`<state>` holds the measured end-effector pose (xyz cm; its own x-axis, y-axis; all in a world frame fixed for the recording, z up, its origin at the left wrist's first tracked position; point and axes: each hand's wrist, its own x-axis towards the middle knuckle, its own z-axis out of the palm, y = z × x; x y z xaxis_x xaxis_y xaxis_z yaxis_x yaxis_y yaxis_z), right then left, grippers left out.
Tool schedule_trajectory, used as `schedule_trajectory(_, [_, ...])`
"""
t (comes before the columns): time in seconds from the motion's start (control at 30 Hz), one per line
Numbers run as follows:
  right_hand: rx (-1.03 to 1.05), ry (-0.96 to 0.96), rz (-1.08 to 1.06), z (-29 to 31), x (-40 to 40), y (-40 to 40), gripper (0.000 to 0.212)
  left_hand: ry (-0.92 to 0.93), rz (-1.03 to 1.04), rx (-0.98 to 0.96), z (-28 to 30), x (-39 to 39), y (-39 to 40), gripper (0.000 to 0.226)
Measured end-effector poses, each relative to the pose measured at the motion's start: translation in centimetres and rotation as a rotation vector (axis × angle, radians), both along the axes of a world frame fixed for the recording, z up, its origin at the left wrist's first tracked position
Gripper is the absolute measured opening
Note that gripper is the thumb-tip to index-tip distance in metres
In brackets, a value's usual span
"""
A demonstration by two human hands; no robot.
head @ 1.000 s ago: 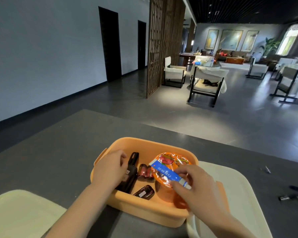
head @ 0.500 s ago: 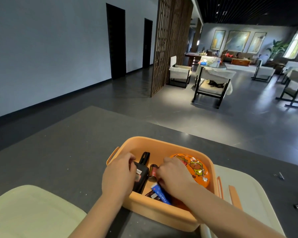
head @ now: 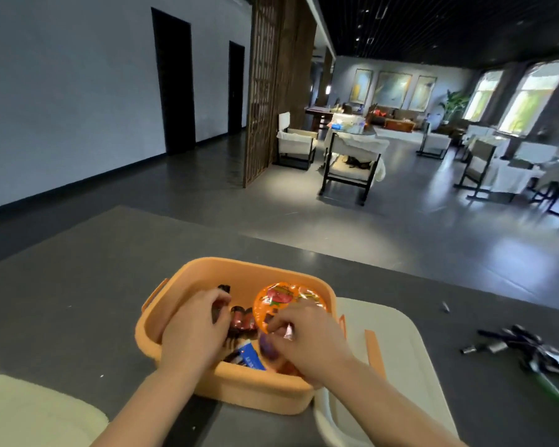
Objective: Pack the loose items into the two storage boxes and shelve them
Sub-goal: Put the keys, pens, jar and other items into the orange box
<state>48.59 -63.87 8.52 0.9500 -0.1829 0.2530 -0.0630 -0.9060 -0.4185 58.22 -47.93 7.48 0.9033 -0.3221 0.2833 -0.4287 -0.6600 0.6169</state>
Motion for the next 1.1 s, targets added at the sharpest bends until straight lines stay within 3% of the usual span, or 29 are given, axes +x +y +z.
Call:
schedule_trajectory(0.17, [0.131, -0.094, -0.220, 1.0, -8.5, -5.2, 0.017, -0.025, -0.193, -0.111, 2.2, -6.8, -5.7, 0.020])
schedule_trajectory(0.4, [0.190, -0.108, -0.584, -0.3, -22.5, -13.9, 0.023, 0.111, -0.482, -0.223, 1.5, -17.3, -17.0, 0.023])
schedule_trajectory(0.8, [0.266, -0.109, -0.785, -3.5, -35.7, -24.5, 0.021, 0.213, -0.693, -0.051, -3.5, -27.5, -30.9, 0.034])
schedule_trajectory(0.93, [0.243, -0.058, -0.866, -5.3, -36.9, -29.1, 0.033, 0.203, -0.746, 0.020, -4.4, -28.8, -35.5, 0.026])
schedule_trajectory(1.1, [0.116, 0.122, -0.990, -7.7, -35.4, -34.6, 0.071, 0.163, -0.757, 0.106, -5.3, -29.0, -41.2, 0.019])
